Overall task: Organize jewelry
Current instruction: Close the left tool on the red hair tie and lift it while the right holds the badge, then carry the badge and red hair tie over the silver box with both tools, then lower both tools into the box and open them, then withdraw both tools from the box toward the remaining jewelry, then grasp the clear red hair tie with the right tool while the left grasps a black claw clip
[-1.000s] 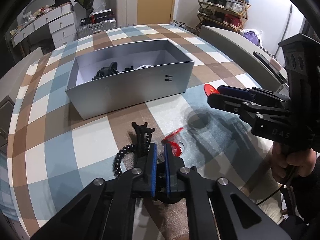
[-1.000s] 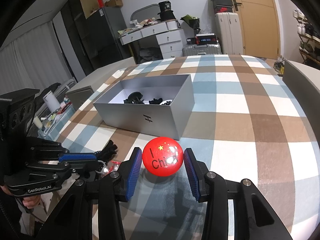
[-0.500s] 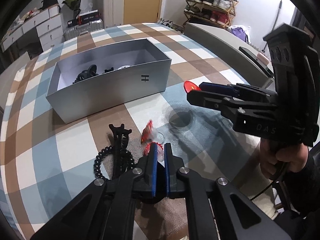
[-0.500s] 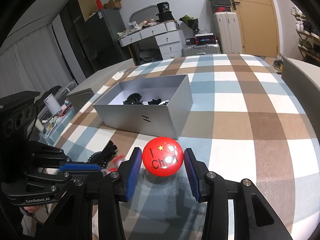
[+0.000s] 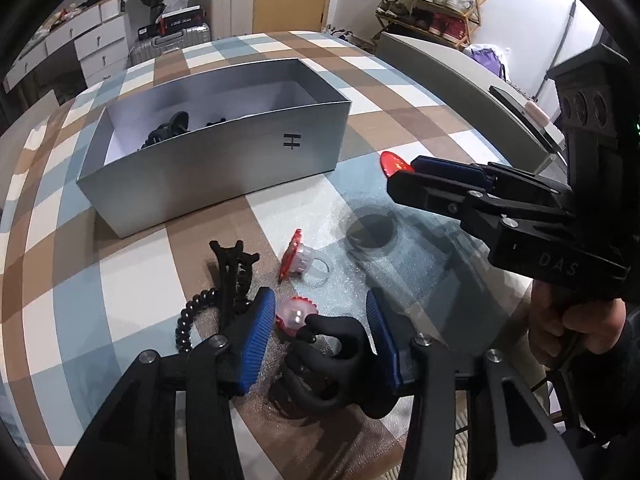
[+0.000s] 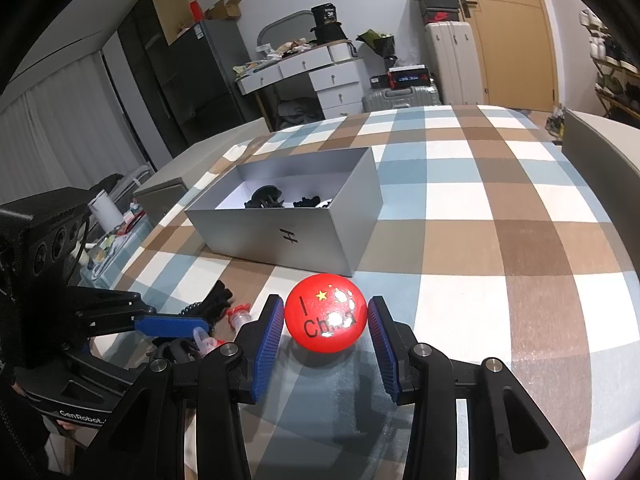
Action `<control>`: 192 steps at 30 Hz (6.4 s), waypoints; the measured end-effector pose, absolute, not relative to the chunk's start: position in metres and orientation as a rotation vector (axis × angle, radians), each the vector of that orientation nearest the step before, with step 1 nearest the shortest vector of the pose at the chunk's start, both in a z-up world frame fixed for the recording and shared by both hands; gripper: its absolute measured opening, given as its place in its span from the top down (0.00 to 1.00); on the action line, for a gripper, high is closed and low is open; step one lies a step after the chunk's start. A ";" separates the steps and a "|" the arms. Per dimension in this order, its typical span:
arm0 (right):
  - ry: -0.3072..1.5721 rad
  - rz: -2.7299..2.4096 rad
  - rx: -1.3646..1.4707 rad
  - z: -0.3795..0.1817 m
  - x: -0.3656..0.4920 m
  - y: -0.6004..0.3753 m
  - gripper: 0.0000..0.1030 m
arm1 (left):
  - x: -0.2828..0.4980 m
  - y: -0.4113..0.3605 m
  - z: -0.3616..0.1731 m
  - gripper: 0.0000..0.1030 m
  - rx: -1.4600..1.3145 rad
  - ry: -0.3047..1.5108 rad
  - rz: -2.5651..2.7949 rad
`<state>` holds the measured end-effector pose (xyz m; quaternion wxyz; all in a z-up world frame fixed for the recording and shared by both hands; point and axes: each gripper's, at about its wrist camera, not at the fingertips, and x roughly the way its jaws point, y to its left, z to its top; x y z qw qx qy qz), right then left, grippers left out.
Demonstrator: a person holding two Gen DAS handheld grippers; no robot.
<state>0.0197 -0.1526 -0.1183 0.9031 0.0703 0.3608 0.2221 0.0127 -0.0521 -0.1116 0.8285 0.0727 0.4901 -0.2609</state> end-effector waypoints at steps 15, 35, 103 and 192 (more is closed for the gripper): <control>0.744 0.466 0.159 -0.120 0.020 -0.154 0.59 | 0.004 -0.045 -0.112 0.67 0.214 1.098 -0.537; 0.728 0.461 0.184 -0.118 0.019 -0.161 0.59 | 0.036 -0.068 -0.108 0.68 0.246 1.104 -0.529; 0.755 0.489 -0.047 -0.094 0.133 -0.092 0.55 | 0.131 -0.021 -0.082 0.87 -0.029 0.906 -0.526; 0.810 0.667 0.112 -0.123 0.015 -0.099 0.87 | 0.006 0.046 -0.102 0.25 -0.101 0.931 -0.309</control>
